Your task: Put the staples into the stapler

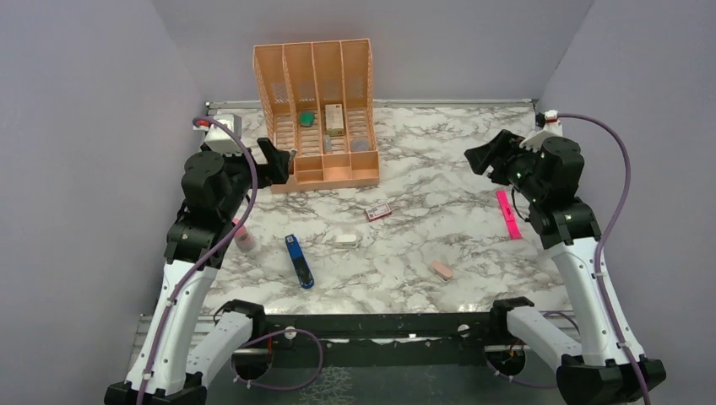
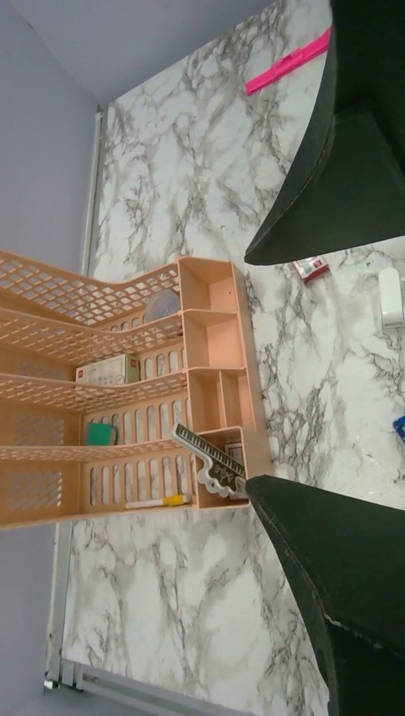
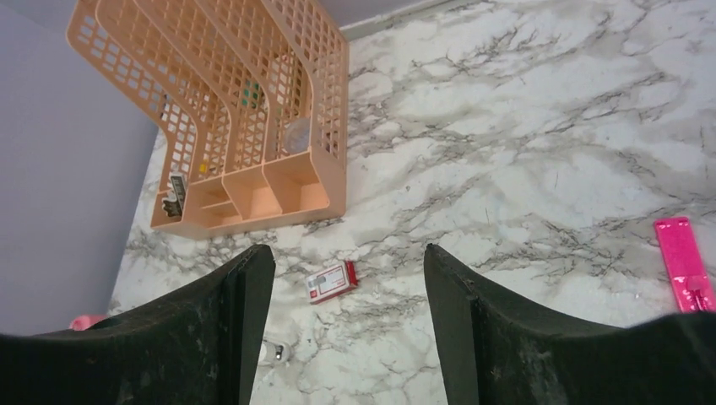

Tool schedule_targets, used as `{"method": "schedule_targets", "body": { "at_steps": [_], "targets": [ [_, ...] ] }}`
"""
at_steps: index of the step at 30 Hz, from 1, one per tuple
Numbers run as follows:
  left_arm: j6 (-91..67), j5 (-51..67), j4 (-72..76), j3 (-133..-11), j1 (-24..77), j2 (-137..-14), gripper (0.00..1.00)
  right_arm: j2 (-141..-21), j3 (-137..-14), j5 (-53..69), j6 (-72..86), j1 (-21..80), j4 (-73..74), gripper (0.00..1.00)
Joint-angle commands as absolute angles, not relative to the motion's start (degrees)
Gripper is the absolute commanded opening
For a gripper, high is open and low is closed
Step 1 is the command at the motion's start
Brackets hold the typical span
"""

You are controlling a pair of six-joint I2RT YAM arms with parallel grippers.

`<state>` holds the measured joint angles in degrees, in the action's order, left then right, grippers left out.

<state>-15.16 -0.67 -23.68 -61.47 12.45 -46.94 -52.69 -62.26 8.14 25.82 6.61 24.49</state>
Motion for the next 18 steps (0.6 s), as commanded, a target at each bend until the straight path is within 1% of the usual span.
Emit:
{"method": "schedule_targets", "body": {
  "at_steps": [1, 4, 7, 10, 13, 15, 17, 18],
  "targets": [
    [-18.0, 6.0, -21.3, -60.3, 11.6, -46.3, 0.96, -51.7, -59.9, 12.2, 27.7, 6.1, 23.0, 0.74],
    [-18.9, 10.9, -18.6, -57.9, 11.5, -45.7, 0.98, -52.4, -58.9, 10.6, 29.7, 6.0, 23.8, 0.78],
    [-20.5, 16.2, -14.2, -54.0, 11.4, -44.6, 0.99, -53.5, -58.1, 10.6, 29.5, 6.0, 23.6, 0.78],
    [-22.9, 18.5, -10.7, -50.7, 11.3, -44.2, 0.99, -55.0, -57.8, 9.8, 30.1, 5.9, 23.7, 0.79],
    [-26.1, 17.6, -9.9, -49.1, 11.3, -45.0, 0.99, -56.4, -56.4, 9.4, 31.6, 5.9, 22.3, 0.79],
    [-29.4, 13.7, -11.3, -48.6, 11.3, -45.8, 0.99, -57.8, -54.8, 11.1, 32.6, 5.9, 19.8, 0.79],
    [-30.4, 11.0, -12.9, -48.5, 11.3, -46.7, 0.99, -59.2, -52.8, 16.8, 31.0, 5.8, 15.8, 0.77],
    [-30.0, 10.5, -13.4, -48.4, 11.3, -46.9, 0.99, -60.2, -52.0, 22.0, 28.9, 5.8, 13.3, 0.76]
  ]
}}
